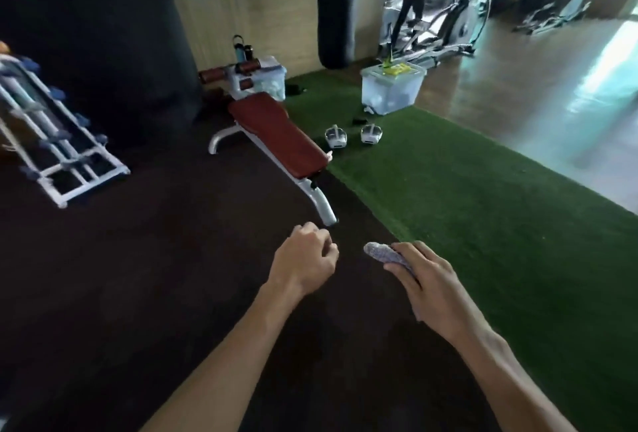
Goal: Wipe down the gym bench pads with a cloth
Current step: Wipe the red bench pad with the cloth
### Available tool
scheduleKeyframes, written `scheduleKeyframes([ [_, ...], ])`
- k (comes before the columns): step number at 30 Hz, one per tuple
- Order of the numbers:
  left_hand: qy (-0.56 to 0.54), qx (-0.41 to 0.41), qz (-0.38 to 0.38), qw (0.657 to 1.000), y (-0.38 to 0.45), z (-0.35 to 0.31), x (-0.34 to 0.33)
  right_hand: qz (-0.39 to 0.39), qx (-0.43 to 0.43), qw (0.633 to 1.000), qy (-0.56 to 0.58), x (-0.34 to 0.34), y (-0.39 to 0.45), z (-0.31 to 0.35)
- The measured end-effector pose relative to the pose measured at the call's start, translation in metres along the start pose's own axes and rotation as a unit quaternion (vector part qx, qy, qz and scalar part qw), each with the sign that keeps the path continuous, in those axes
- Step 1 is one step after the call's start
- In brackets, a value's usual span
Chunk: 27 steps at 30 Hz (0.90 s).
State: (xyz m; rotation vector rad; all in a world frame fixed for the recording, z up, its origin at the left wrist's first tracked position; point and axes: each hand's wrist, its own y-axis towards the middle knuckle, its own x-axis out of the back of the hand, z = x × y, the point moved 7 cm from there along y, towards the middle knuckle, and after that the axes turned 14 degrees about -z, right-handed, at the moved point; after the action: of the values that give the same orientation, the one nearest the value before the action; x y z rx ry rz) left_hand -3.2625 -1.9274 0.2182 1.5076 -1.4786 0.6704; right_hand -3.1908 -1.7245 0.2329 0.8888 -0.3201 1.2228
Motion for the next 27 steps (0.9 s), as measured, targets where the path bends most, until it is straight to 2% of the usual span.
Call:
scheduleKeyframes([
  [5, -0.019, 0.091, -0.019, 0.996, 0.047, 0.013, -0.007, 0.083, 0.066, 0.994, 0.011, -0.030, 0.089, -0.027],
  [10, 0.002, 0.118, -0.053, 0.992, 0.126, 0.027, -0.028, 0.110, 0.105, 0.987, 0.041, -0.070, 0.186, -0.053],
  [15, -0.003, 0.134, -0.081, 0.988, 0.236, 0.060, -0.053, 0.100, 0.128, 0.985, 0.058, -0.120, 0.302, -0.079],
  [27, 0.014, 0.170, -0.065, 0.983, 0.503, 0.125, -0.083, 0.126, 0.136, 0.977, 0.102, -0.238, 0.568, -0.137],
])
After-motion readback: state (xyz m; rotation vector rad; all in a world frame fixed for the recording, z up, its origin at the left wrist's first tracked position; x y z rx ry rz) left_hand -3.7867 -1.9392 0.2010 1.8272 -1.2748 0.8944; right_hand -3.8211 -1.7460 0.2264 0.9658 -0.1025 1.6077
